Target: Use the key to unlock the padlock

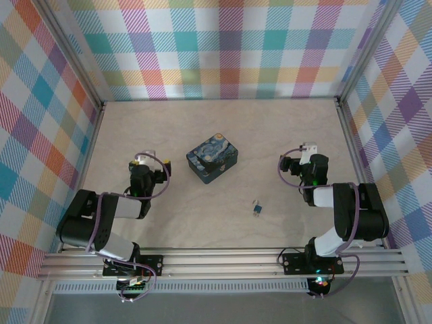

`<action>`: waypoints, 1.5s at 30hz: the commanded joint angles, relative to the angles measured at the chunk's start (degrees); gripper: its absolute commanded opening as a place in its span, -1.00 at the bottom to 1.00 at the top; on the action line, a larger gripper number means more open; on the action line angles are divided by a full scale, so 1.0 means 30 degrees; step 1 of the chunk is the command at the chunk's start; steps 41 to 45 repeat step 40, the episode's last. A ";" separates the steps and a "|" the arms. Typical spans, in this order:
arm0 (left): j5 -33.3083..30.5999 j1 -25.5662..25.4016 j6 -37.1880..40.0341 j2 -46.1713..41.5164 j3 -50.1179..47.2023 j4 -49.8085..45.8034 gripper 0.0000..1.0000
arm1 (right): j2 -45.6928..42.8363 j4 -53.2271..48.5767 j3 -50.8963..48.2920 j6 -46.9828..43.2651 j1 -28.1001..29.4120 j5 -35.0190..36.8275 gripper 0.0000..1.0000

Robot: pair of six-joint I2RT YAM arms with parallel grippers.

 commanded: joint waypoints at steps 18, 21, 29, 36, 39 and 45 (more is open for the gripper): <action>0.2493 0.2240 -0.1404 0.1131 0.2432 -0.2910 1.00 | -0.0039 0.0350 0.0164 0.0144 -0.0077 -0.0254 0.99; 0.2476 0.2234 -0.1397 0.1116 0.2424 -0.2903 1.00 | -0.0039 0.0350 0.0133 0.0140 -0.0025 -0.0236 0.99; 0.2493 0.2228 -0.1391 0.1116 0.2436 -0.2901 1.00 | -0.0039 0.0334 0.0165 0.0101 -0.0029 -0.0291 0.99; 0.2486 0.2222 -0.1386 0.1116 0.2425 -0.2893 1.00 | -0.0010 0.0116 0.0326 0.0000 -0.0042 -0.0494 0.99; 0.2506 0.2235 -0.1373 0.1134 0.2421 -0.2901 1.00 | -0.0009 0.0116 0.0300 0.0016 -0.0034 -0.0503 0.99; 0.2496 0.2252 -0.1365 0.1142 0.2422 -0.2897 1.00 | -0.0010 0.0138 0.0300 0.0021 -0.0036 -0.0510 0.99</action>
